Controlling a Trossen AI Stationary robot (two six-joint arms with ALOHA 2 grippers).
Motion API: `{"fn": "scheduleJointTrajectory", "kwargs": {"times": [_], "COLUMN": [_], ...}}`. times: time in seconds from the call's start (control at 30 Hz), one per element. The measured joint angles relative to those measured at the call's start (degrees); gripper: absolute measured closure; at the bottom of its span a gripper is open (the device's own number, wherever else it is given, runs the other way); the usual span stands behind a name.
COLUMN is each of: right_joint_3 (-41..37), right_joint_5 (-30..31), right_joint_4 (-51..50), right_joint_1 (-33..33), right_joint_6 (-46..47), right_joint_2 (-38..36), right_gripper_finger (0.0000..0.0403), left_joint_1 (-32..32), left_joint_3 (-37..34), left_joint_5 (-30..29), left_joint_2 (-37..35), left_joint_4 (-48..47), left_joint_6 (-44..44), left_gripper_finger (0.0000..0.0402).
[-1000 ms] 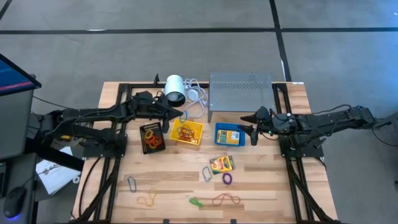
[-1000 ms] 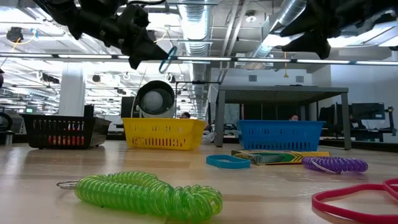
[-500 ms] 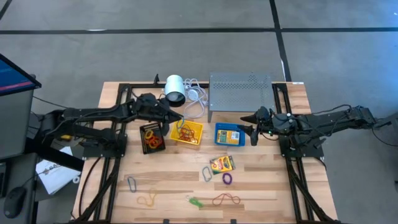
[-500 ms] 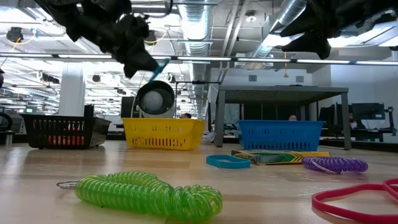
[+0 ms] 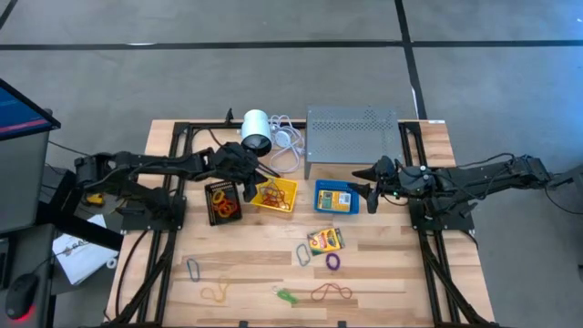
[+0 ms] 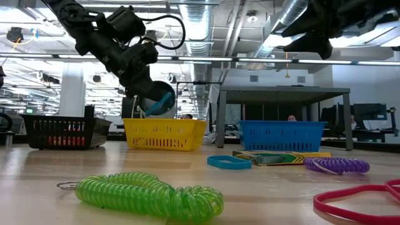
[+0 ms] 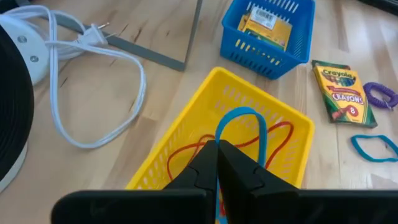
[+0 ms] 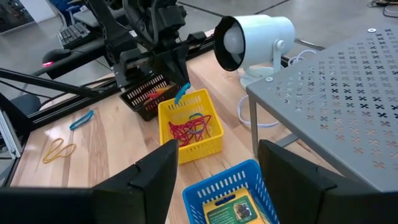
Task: Pick & Place Office Desk Supplies
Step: Put the blue rubber band into the yellow bin
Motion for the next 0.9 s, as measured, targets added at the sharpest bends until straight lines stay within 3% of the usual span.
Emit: {"fn": "scheduleJointTrajectory", "kwargs": {"times": [0.53, 0.9], "right_joint_3": [0.0, 0.0], "right_joint_5": [0.0, -0.02], "right_joint_4": [-0.09, -0.08], "right_joint_1": [0.02, 1.48], "right_joint_6": [-1.29, -1.29], "right_joint_2": [0.0, 0.0], "right_gripper_finger": [0.0186, 0.0186], "left_joint_1": [-0.09, -0.48], "left_joint_3": [0.0, 0.01], "left_joint_5": [1.44, 0.98], "left_joint_2": [-0.05, -0.07], "left_joint_4": [0.03, 0.03], "left_joint_6": [-0.13, -0.76], "left_gripper_finger": [0.0388, 0.0334]}}
